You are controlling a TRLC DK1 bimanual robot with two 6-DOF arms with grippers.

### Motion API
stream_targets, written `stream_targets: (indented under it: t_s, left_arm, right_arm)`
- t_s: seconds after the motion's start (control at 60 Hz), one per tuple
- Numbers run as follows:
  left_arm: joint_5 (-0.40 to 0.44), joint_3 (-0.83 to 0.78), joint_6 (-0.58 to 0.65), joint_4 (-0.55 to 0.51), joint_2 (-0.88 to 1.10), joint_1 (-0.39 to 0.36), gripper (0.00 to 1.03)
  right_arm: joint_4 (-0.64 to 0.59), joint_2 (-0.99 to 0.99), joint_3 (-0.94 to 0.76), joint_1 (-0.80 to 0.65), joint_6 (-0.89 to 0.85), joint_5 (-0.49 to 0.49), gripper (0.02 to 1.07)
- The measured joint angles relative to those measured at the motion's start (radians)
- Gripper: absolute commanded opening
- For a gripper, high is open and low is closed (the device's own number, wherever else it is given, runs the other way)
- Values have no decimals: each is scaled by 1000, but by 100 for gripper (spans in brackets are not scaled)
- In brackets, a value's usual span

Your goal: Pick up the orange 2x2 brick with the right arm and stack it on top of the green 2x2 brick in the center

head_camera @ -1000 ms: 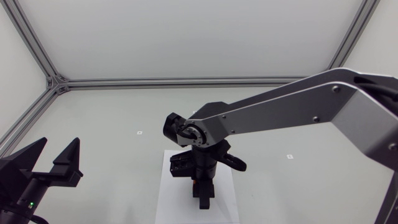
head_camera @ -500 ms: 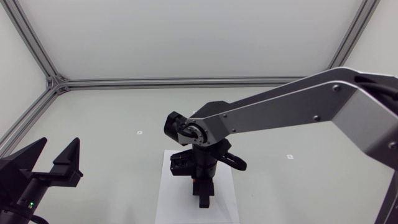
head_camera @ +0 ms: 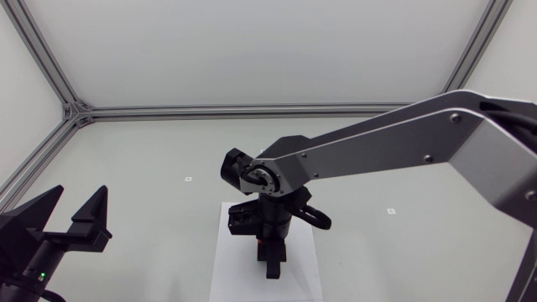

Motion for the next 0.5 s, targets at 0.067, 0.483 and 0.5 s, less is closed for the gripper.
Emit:
stream_targets:
  t_s: [0.067, 0.483, 0.5]
  left_arm:
    - [0, 0, 0, 0, 0, 0, 99]
    - [0, 0, 0, 0, 0, 0, 99]
    - [0, 0, 0, 0, 0, 0, 99]
  right_arm:
    - [1, 0, 0, 1, 0, 0, 44]
    - [1, 0, 0, 11, 0, 0, 44]
    - [1, 0, 0, 11, 0, 0, 44]
